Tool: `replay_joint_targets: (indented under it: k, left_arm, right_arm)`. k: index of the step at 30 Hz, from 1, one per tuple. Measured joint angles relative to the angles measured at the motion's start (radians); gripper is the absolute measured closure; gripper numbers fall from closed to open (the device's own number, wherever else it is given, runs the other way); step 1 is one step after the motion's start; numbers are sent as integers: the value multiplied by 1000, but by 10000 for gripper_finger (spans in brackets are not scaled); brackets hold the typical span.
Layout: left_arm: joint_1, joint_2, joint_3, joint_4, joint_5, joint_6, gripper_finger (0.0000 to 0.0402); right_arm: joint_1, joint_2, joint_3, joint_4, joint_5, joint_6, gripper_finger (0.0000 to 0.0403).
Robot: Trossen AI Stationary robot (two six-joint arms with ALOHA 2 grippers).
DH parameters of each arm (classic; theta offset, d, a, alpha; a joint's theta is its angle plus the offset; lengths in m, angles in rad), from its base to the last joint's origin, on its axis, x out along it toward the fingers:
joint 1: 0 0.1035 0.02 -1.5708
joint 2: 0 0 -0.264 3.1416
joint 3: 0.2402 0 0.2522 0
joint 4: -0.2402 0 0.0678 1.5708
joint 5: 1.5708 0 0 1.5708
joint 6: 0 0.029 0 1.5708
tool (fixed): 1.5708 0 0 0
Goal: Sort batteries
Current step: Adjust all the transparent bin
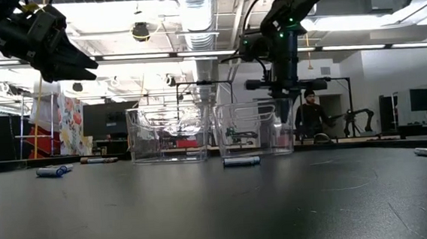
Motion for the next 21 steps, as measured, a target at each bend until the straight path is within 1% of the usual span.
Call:
replay_joint_targets:
  k: [12,16,21]
  left_arm:
    - [0,0,0,0,0,18,123]
    - [0,0,0,0,0,18,123]
    - [0,0,0,0,0,18,123]
  right_arm:
    - [1,0,0,-22,-1,9,387]
    - [2,0,0,-38,-1,39,373]
    - [2,0,0,-42,-1,42,343]
